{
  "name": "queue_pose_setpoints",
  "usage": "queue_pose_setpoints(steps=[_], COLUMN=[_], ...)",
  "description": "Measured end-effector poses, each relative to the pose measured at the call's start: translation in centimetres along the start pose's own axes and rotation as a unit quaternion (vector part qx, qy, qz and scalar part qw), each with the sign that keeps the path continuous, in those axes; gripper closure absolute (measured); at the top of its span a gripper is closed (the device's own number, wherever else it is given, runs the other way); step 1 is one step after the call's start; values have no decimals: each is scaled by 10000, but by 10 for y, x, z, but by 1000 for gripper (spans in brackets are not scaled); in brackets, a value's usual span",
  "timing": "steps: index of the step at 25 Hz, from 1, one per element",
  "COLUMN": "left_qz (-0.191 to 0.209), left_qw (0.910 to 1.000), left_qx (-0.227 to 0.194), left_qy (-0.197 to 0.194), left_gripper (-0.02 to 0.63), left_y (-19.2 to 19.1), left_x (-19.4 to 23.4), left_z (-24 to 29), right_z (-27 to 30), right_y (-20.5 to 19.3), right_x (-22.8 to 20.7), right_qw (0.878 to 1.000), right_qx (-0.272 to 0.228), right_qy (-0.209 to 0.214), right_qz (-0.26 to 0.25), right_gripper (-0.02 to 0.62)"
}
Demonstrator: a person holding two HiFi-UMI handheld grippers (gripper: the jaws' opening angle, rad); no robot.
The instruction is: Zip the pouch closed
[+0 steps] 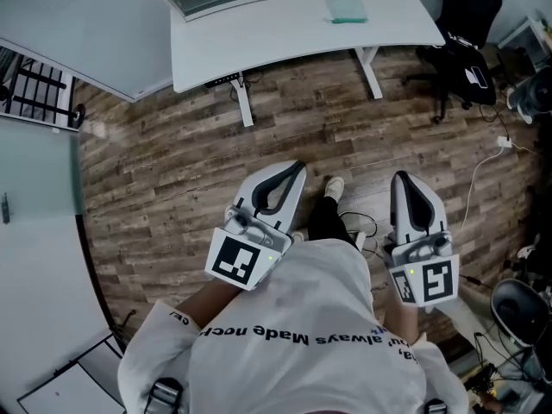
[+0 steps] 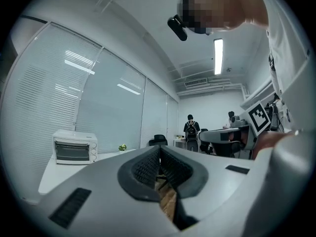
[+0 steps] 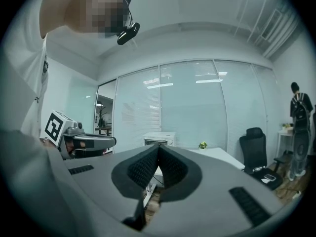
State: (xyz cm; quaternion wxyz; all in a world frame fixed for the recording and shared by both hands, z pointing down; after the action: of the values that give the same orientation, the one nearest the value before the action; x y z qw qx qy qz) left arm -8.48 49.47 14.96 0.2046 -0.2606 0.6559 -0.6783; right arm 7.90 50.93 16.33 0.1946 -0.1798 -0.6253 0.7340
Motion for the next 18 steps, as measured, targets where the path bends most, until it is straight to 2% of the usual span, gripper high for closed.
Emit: queue_pose_setpoints(steps=[18], left_qz=[-47], left_qw=[9998], left_qx=[199], left_qy=[9], left_gripper=[584], left_y=[2], left_x=[31], left_z=[142], right_z=[80], right_y=[13], right_x=[-114], right_qw=[9998], right_qx=[176], right_qy=[114], right_qz=[55], right_gripper=[588])
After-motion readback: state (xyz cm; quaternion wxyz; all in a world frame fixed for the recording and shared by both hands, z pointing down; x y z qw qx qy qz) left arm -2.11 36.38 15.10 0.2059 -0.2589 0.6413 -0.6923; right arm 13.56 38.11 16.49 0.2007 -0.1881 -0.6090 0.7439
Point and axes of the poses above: the fingertips, and each gripper's own axes: z forward along the fingers, x to its left, y out of its top, the point moved 1 cm from there along -z, backward along the fingers, and after that the axes turned 3 degrees about x, right-handed, at the moved point
